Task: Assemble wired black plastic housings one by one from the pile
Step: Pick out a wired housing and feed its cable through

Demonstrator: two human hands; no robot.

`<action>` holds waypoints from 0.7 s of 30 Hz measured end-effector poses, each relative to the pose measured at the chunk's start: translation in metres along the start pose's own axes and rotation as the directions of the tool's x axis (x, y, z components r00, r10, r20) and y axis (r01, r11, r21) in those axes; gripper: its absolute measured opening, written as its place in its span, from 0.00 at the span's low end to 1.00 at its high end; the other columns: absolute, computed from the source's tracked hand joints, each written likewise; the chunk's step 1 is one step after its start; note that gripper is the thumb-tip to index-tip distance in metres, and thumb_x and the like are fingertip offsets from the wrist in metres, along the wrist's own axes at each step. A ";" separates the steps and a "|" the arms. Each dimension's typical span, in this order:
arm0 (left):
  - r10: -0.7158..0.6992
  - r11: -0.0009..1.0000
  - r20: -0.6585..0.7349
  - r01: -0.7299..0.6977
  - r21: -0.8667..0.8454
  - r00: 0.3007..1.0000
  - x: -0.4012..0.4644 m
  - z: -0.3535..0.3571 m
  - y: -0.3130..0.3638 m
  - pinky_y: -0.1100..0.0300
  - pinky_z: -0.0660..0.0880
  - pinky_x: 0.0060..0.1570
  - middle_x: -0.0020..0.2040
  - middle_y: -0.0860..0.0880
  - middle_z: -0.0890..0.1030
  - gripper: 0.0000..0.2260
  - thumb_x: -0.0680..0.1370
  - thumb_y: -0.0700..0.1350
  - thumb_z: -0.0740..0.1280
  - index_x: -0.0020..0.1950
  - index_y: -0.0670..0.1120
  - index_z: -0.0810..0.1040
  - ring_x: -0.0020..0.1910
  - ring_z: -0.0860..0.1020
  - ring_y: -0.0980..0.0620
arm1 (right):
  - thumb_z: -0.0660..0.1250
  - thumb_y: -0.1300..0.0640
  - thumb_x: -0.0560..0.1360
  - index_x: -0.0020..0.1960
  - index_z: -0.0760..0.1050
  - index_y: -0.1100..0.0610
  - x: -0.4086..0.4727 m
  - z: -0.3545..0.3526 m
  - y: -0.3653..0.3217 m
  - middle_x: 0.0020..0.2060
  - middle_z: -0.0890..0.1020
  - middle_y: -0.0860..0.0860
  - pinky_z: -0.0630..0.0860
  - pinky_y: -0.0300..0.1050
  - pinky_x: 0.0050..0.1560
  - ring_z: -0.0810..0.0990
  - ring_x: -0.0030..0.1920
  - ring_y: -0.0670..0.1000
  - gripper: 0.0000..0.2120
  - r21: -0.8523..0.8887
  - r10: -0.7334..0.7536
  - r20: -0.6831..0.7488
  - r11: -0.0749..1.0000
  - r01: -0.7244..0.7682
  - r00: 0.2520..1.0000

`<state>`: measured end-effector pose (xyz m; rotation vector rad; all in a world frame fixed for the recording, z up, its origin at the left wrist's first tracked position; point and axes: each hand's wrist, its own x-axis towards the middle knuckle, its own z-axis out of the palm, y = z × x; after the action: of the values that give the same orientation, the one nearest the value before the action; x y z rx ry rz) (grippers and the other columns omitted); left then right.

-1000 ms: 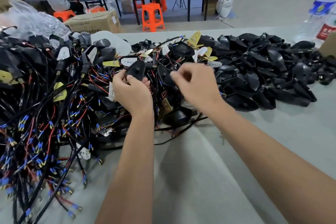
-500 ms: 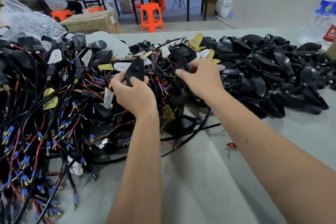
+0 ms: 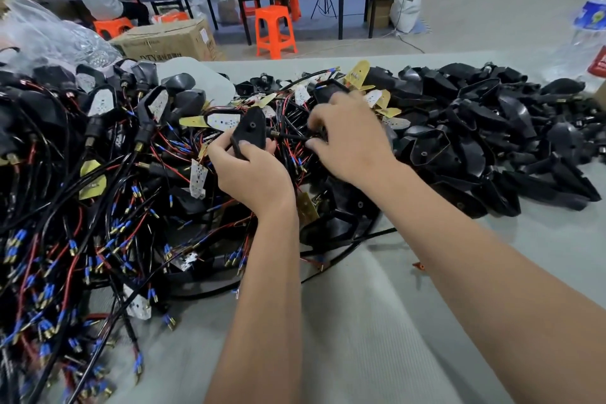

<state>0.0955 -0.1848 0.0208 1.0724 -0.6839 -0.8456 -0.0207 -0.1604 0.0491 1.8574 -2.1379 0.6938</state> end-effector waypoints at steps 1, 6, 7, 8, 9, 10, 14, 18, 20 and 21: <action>0.005 1.000 -0.024 -0.005 -0.012 1.000 0.001 0.000 0.000 0.64 0.81 0.38 0.54 0.46 0.80 0.08 0.83 0.35 0.59 0.59 0.43 0.75 0.38 0.87 0.48 | 0.74 0.47 0.76 0.60 0.80 0.53 0.003 0.003 -0.006 0.57 0.78 0.54 0.74 0.53 0.60 0.72 0.63 0.58 0.15 0.020 -0.029 0.090 0.999 0.027 0.995; -0.031 0.996 -0.124 0.021 -0.087 0.992 0.004 -0.002 0.001 0.63 0.80 0.37 0.50 0.48 0.80 0.04 0.84 0.38 0.60 0.57 0.43 0.73 0.37 0.86 0.48 | 0.72 0.52 0.79 0.49 0.82 0.57 0.015 0.008 -0.009 0.47 0.84 0.55 0.79 0.51 0.52 0.82 0.50 0.58 0.08 0.150 0.058 0.137 0.986 -0.079 0.989; -0.042 0.995 -0.125 0.030 -0.094 0.991 0.004 -0.003 0.002 0.63 0.81 0.38 0.50 0.47 0.81 0.04 0.85 0.39 0.60 0.58 0.43 0.72 0.37 0.86 0.48 | 0.73 0.52 0.79 0.47 0.83 0.56 0.017 0.006 -0.006 0.45 0.84 0.52 0.78 0.49 0.52 0.82 0.47 0.55 0.07 0.247 0.102 0.125 0.960 -0.131 0.987; -0.051 0.995 -0.119 0.040 -0.092 0.992 0.005 -0.004 0.002 0.62 0.81 0.37 0.51 0.44 0.82 0.04 0.85 0.40 0.59 0.58 0.44 0.72 0.36 0.87 0.48 | 0.73 0.53 0.78 0.44 0.82 0.55 0.018 0.003 -0.002 0.42 0.82 0.49 0.77 0.46 0.50 0.80 0.44 0.51 0.07 0.354 0.143 0.121 0.919 -0.177 0.982; -0.055 0.996 -0.111 0.046 -0.082 0.992 0.006 -0.005 0.002 0.61 0.81 0.37 0.52 0.43 0.82 0.04 0.85 0.40 0.59 0.58 0.44 0.71 0.35 0.86 0.49 | 0.74 0.53 0.78 0.42 0.81 0.54 0.019 -0.001 0.001 0.39 0.80 0.46 0.75 0.42 0.46 0.78 0.41 0.47 0.07 0.456 0.180 0.122 0.863 -0.217 0.976; -0.052 0.997 -0.101 0.046 -0.070 0.994 0.006 -0.005 0.002 0.60 0.81 0.36 0.53 0.42 0.81 0.04 0.85 0.40 0.58 0.58 0.45 0.71 0.34 0.86 0.48 | 0.74 0.54 0.77 0.40 0.80 0.53 0.018 -0.005 0.004 0.36 0.78 0.45 0.72 0.39 0.41 0.75 0.38 0.44 0.09 0.548 0.219 0.122 0.798 -0.249 0.968; -0.041 0.998 -0.026 0.040 -0.050 0.999 0.004 -0.007 0.005 0.60 0.80 0.34 0.50 0.49 0.79 0.07 0.84 0.39 0.59 0.60 0.46 0.72 0.31 0.85 0.46 | 0.74 0.56 0.78 0.39 0.79 0.54 0.001 -0.016 0.017 0.31 0.72 0.46 0.66 0.30 0.32 0.67 0.27 0.39 0.10 0.762 0.308 0.108 0.585 -0.278 0.945; -0.053 0.998 0.035 0.054 -0.045 0.998 0.000 -0.006 0.006 0.63 0.80 0.35 0.49 0.56 0.77 0.12 0.84 0.38 0.57 0.64 0.48 0.74 0.32 0.86 0.46 | 0.72 0.56 0.79 0.42 0.81 0.59 -0.018 -0.014 0.023 0.30 0.75 0.47 0.66 0.34 0.31 0.68 0.23 0.38 0.10 0.704 0.304 0.249 0.596 -0.388 0.919; -0.078 0.994 0.048 0.081 -0.069 0.996 0.002 -0.006 0.008 0.63 0.80 0.35 0.54 0.49 0.80 0.12 0.85 0.39 0.56 0.64 0.48 0.73 0.33 0.86 0.45 | 0.70 0.57 0.80 0.43 0.82 0.62 -0.021 -0.013 0.017 0.33 0.81 0.50 0.65 0.37 0.32 0.71 0.22 0.38 0.10 0.718 0.281 0.339 0.540 -0.440 0.898; -0.092 0.991 0.045 0.096 -0.089 0.995 0.002 -0.006 0.010 0.62 0.80 0.35 0.56 0.44 0.81 0.12 0.85 0.39 0.55 0.64 0.48 0.73 0.34 0.86 0.44 | 0.70 0.58 0.81 0.45 0.82 0.62 -0.019 -0.013 0.011 0.34 0.81 0.51 0.64 0.38 0.32 0.70 0.22 0.39 0.09 0.747 0.272 0.363 0.487 -0.453 0.891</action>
<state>0.1040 -0.1818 0.0282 1.0136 -0.6271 -0.9733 -0.0303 -0.1359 0.0494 1.8478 -2.6340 1.9935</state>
